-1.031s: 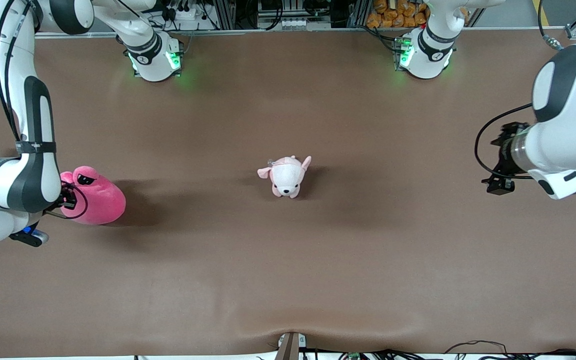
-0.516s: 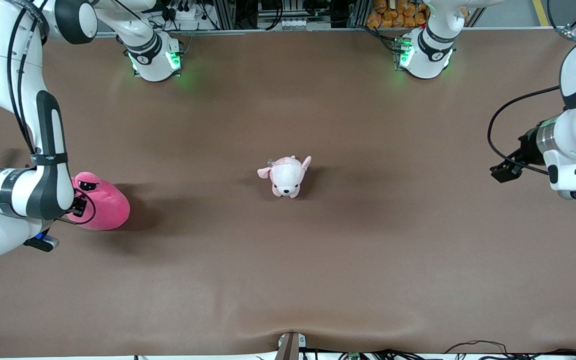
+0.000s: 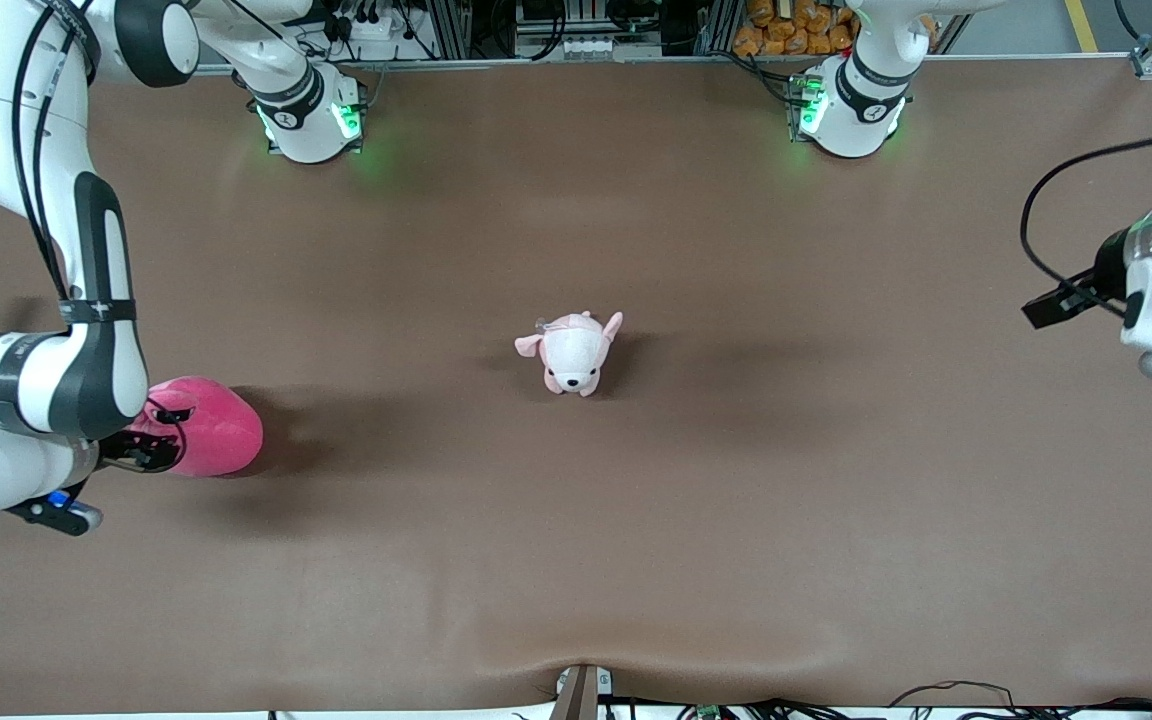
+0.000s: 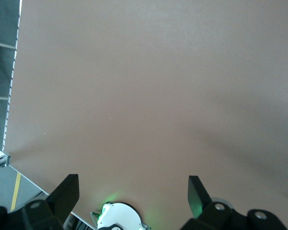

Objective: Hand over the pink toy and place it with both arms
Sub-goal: 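Lower the pink toy onto the table and open the right gripper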

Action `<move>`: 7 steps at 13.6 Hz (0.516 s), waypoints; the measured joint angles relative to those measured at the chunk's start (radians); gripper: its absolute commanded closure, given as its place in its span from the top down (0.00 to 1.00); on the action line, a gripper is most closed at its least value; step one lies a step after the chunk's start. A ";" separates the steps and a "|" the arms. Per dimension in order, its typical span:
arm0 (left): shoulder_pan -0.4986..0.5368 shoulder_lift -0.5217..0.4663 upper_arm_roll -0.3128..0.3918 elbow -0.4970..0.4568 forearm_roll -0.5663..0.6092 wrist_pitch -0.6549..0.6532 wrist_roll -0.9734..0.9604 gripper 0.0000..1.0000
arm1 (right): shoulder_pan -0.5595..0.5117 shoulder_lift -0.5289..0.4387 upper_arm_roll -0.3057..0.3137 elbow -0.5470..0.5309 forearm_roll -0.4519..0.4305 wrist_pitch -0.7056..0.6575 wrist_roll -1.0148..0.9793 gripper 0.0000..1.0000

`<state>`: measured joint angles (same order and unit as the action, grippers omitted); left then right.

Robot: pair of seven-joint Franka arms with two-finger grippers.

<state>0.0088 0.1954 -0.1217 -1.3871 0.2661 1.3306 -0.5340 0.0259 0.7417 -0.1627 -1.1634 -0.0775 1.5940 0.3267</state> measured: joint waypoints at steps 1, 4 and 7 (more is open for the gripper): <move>0.000 -0.022 0.000 0.000 0.000 -0.001 0.034 1.00 | -0.001 0.000 0.000 0.025 0.000 0.001 0.000 1.00; 0.010 -0.089 0.000 0.002 -0.013 0.001 0.158 1.00 | 0.007 -0.004 0.009 0.101 0.000 0.006 0.000 1.00; 0.051 -0.154 0.000 -0.004 -0.109 0.008 0.225 1.00 | 0.049 -0.047 0.039 0.214 0.001 0.033 -0.006 1.00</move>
<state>0.0598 0.0412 -0.1215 -1.3910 0.1571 1.3390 -0.3092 0.0753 0.6946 -0.1232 -0.9492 -0.0768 1.6274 0.3205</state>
